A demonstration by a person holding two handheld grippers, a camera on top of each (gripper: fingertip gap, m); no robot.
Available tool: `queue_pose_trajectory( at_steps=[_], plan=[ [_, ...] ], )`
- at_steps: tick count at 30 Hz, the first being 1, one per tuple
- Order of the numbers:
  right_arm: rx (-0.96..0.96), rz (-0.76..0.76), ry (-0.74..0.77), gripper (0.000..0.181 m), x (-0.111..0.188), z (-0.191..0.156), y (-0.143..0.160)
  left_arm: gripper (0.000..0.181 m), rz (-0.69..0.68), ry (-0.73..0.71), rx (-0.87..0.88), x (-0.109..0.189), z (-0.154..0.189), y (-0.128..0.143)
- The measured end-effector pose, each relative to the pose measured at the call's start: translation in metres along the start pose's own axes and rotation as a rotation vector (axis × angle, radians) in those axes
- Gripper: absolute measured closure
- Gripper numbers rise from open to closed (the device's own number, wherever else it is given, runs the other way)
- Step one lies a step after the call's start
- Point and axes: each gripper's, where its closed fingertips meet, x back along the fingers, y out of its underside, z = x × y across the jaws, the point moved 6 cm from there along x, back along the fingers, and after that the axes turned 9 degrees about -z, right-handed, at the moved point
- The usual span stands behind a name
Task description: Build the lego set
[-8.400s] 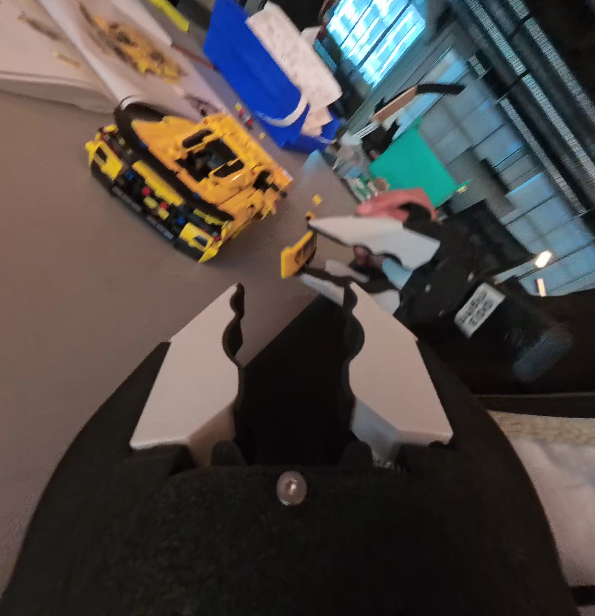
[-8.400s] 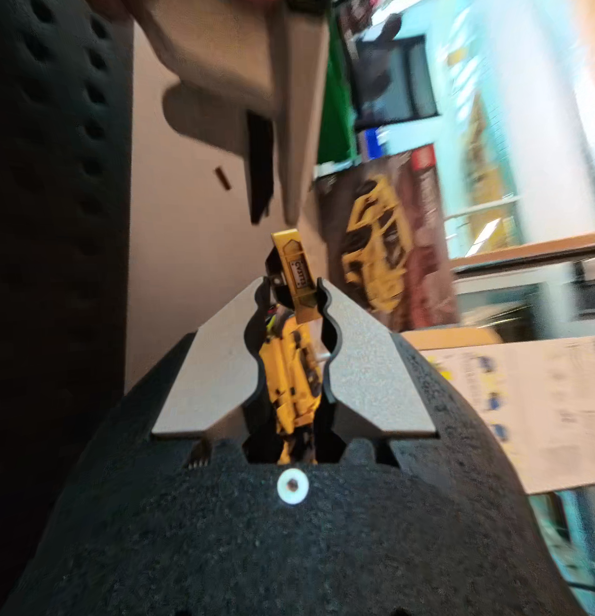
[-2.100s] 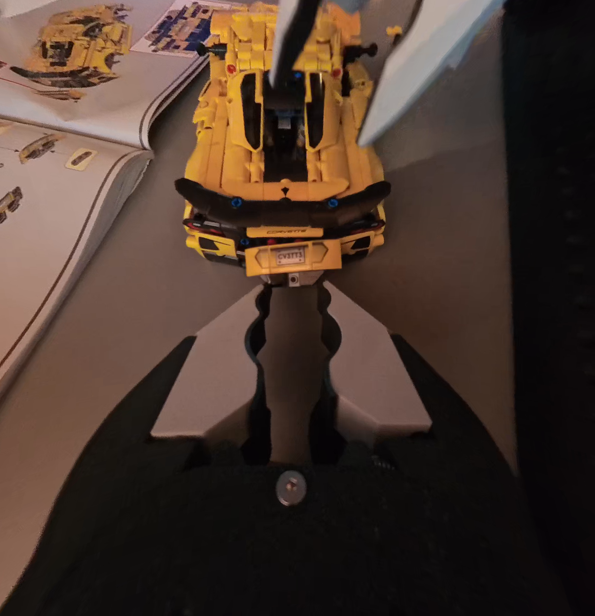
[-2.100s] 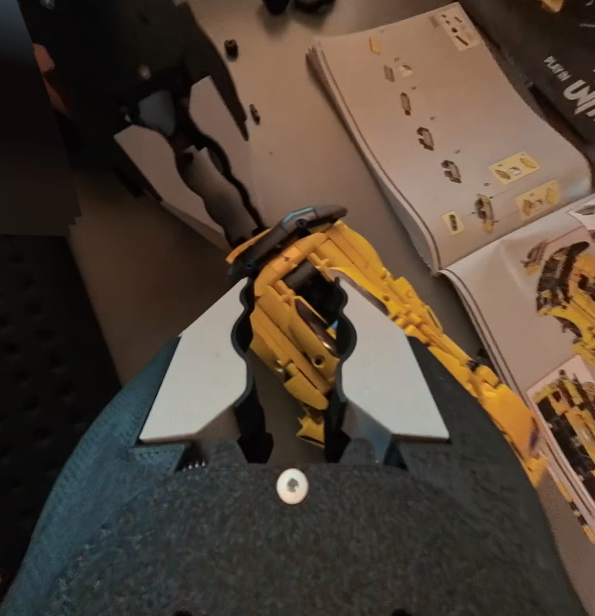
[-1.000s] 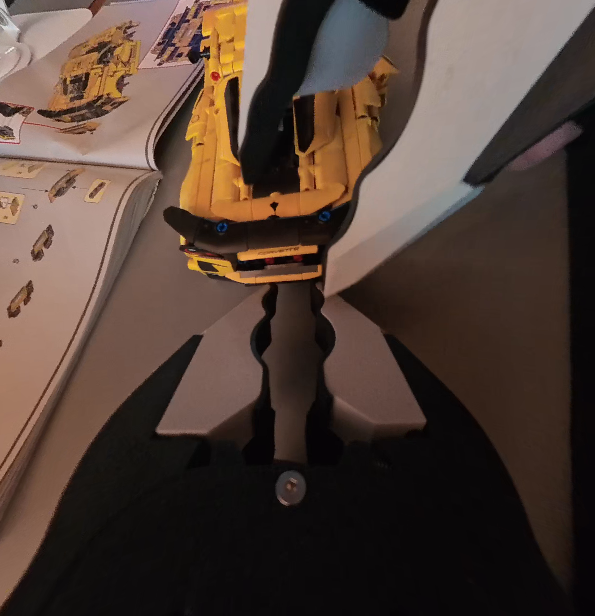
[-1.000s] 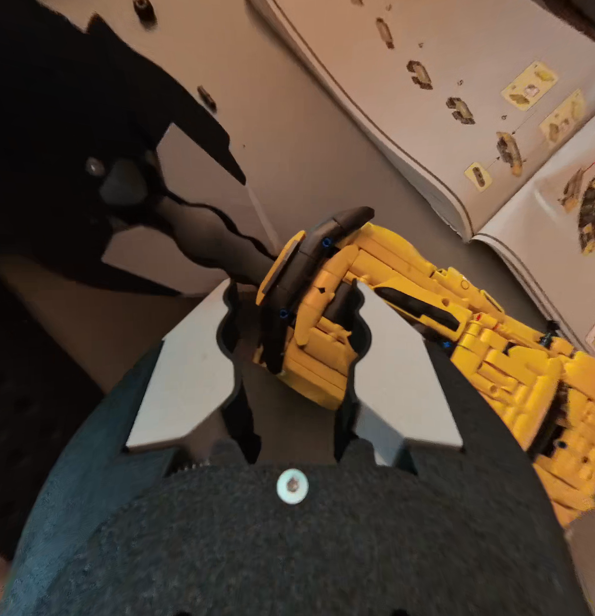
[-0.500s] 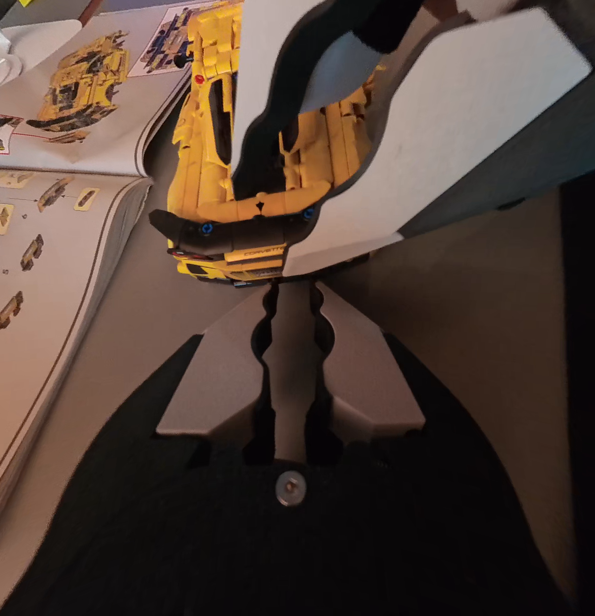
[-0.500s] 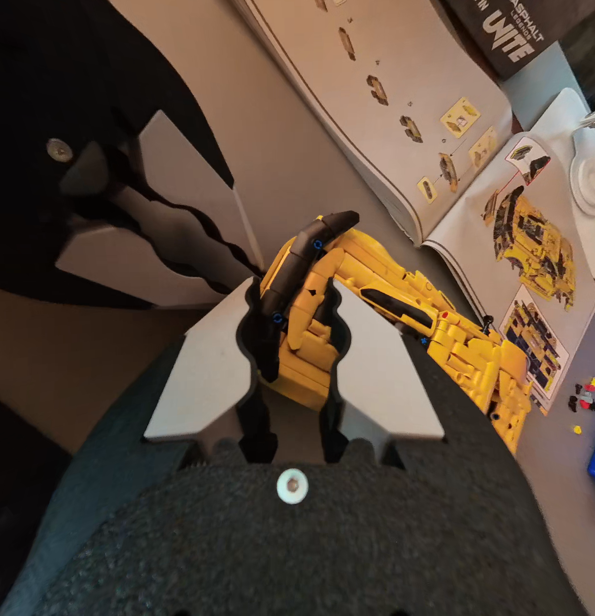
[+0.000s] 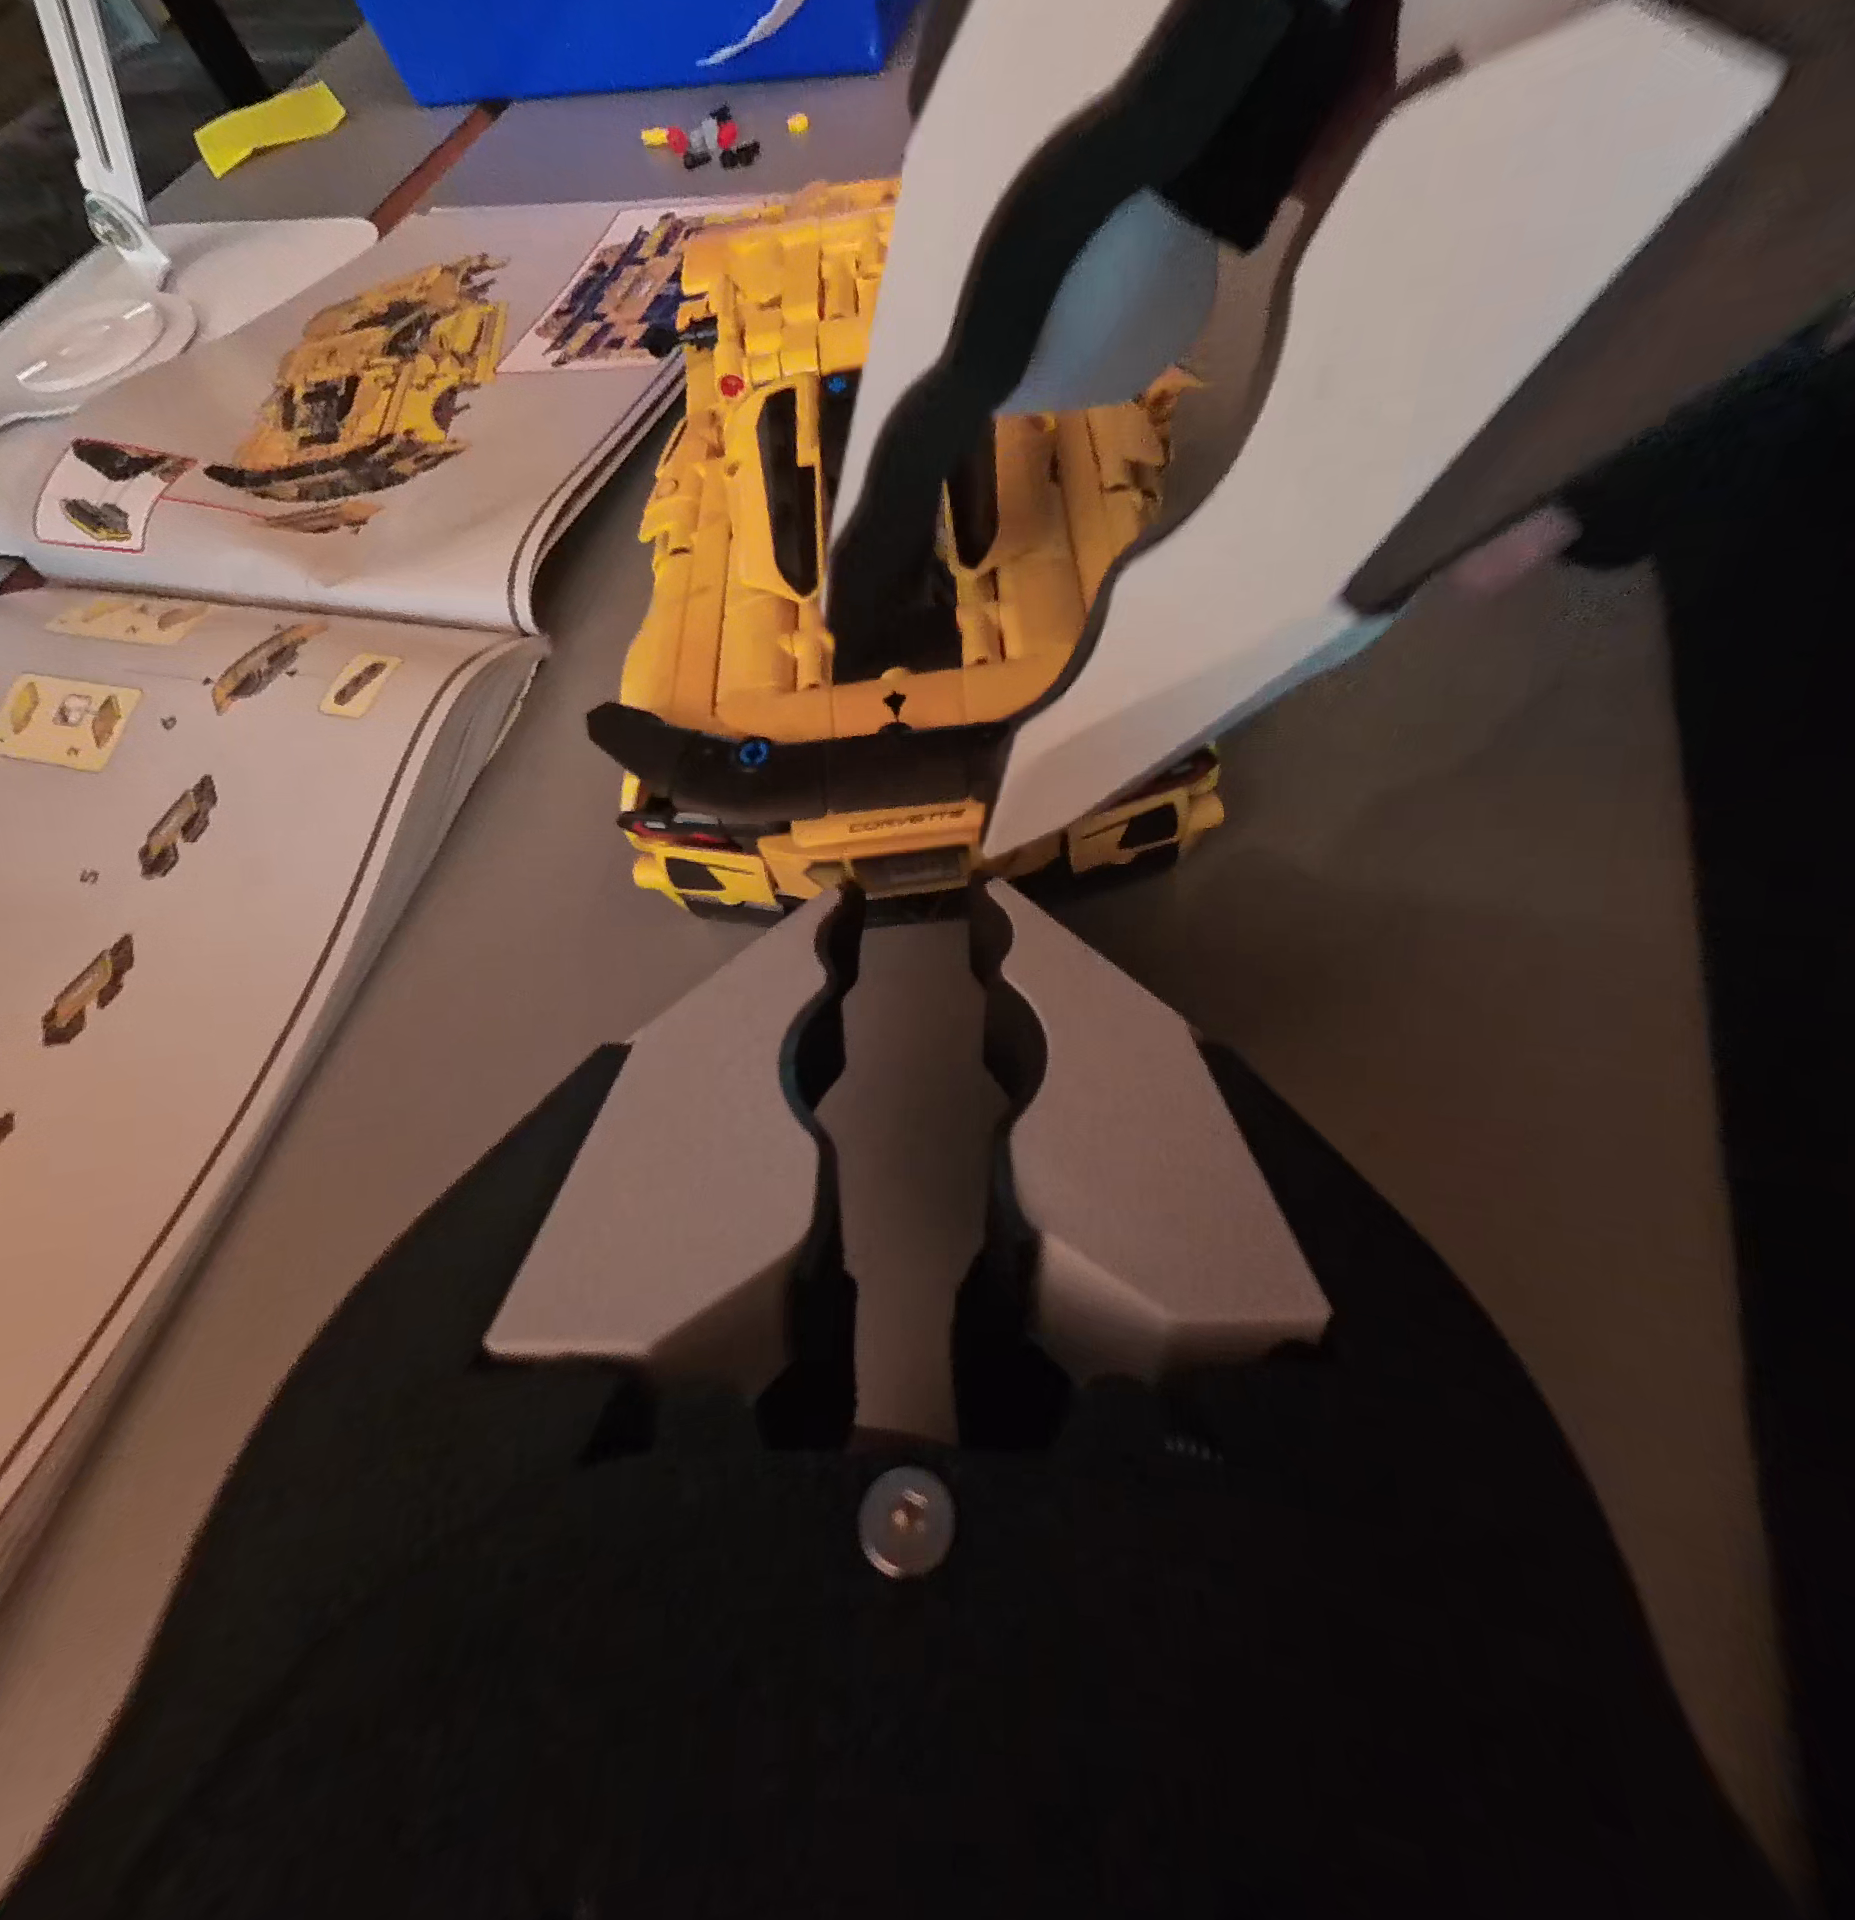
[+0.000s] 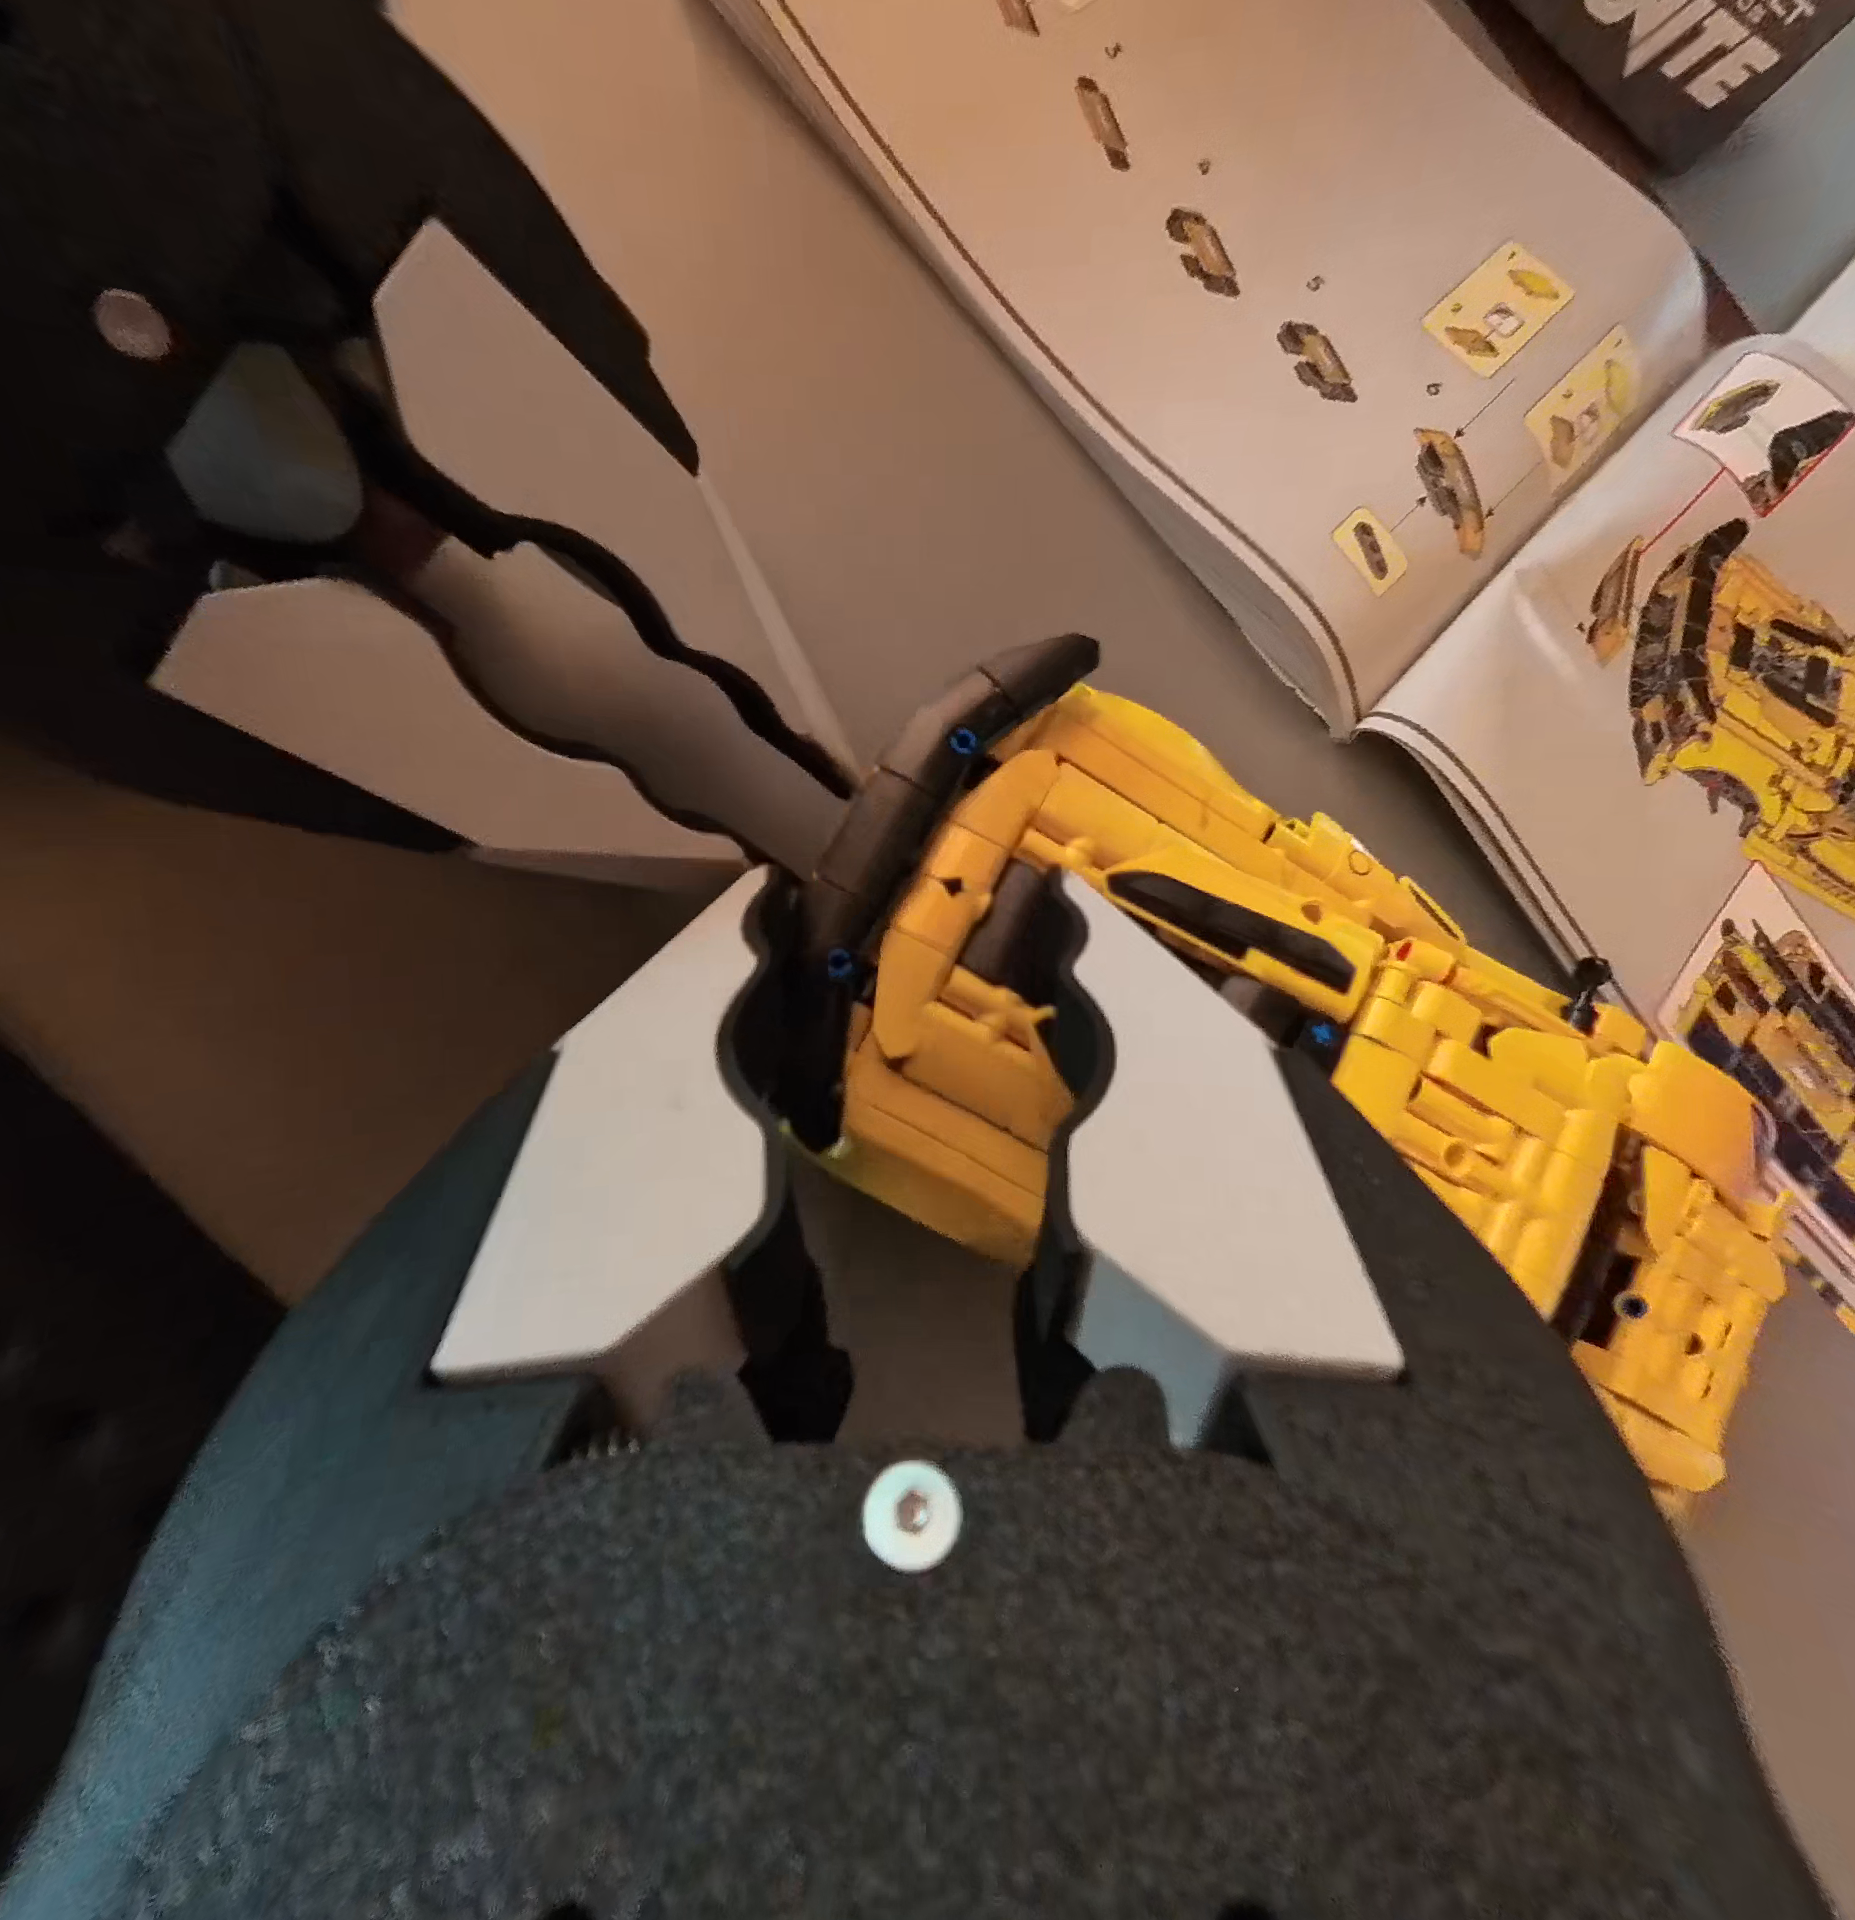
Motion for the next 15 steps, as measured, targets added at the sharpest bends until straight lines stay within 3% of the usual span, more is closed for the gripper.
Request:
queue_pose_trajectory(
  at_steps=[3, 6, 15],
  plan=[
    [-0.015, -0.016, -0.042, 0.130, 0.0041, 0.0043, 0.0042, 0.161, -0.005, 0.002, 0.000, -0.0021, -0.0007, -0.0009],
    [0.003, -0.023, -0.072, 0.140, -0.0006, 0.0008, 0.0024, 0.161, -0.005, 0.003, 0.002, -0.0029, -0.0009, -0.0012],
    [0.051, -0.042, -0.046, 0.141, -0.0010, 0.0022, 0.0013, 0.161, -0.007, 0.003, 0.011, -0.0050, -0.0020, -0.0025]
  ],
)
